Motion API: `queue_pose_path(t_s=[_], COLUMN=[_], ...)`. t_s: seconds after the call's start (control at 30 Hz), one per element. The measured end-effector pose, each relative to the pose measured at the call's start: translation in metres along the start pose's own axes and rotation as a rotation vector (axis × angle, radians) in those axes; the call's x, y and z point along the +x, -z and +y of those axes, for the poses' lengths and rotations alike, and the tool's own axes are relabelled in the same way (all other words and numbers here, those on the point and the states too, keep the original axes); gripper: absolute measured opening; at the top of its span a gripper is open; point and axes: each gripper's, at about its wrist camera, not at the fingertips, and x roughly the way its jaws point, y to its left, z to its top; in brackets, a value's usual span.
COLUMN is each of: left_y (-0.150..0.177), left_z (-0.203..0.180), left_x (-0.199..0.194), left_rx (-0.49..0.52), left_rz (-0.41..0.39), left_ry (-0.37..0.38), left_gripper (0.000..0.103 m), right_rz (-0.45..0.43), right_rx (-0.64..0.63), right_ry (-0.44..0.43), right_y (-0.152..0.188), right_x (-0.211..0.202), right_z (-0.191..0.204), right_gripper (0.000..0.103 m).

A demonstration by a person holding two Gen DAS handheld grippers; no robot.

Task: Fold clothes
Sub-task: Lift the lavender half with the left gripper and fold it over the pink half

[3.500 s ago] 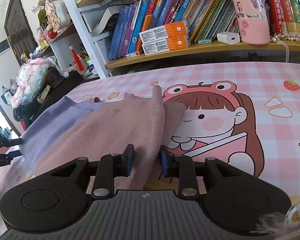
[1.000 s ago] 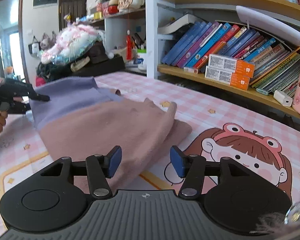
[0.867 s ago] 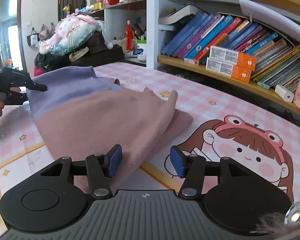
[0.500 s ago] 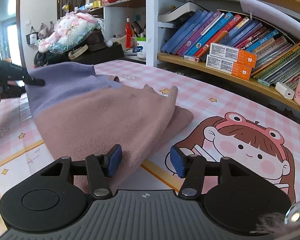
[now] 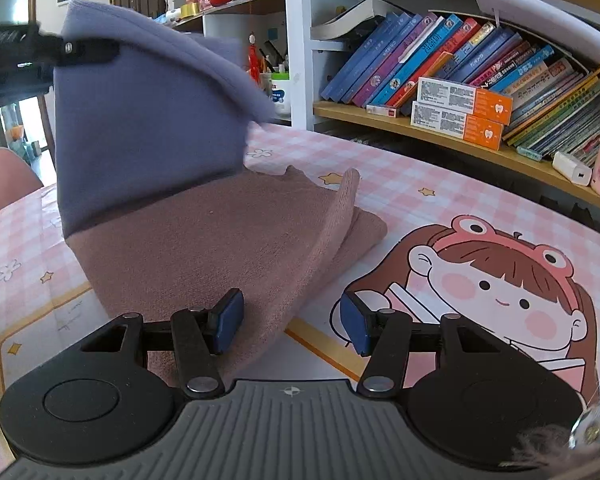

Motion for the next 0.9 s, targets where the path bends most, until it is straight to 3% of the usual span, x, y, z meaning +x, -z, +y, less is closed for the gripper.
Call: queue_pose_path(t_s=[0.1,0.17,0.4,0.57,0.63,0.67,0.77,0.9], left_y=[0.029,0.047,0.064,0.047,0.040,0.037,0.036,0.076], left_z=[-0.050,-0.065,-0.080,-0.082,-0.081,-0.081,-0.087,-0.112], left_x=[0.025,0.036,0.031,0.021,0.016,0.013,0.009,0.026], left_rx=[0.248,0.346,0.528,0.509,0.503,0.489,0.502,0.726], left_rz=[0.143,0.210,0.170,0.078,0.024,0.003,0.012,0.174], left_ry=[0.043,0.042,0.004,-0.007,-0.022,-0.027,0.005,0.034], left_gripper=[0.020,0.022,0.025,0.024,0.012,0.012,0.012,0.013], right_rz=[0.003,0.003,0.012,0.020,0.022,0.024,0.027,0.029], right_rx=[0.034,0.067,0.138,0.146,0.148,0.148,0.151,0.159], right_ry=[-0.022,-0.035,-0.065,-0.069,-0.070,-0.069,-0.069,-0.072], right_y=[0.000,0.000,0.001,0.001,0.002,0.002,0.002,0.002], right_x=[0.000,-0.001,-0.001,-0.001,-0.001,-0.001,0.000,0.000], right_z=[-0.006,-0.012,-0.022,-0.022,-0.022,-0.022,-0.022,-0.023], right_gripper=[0.051,0.050,0.050,0.050,0.050,0.050,0.050,0.049])
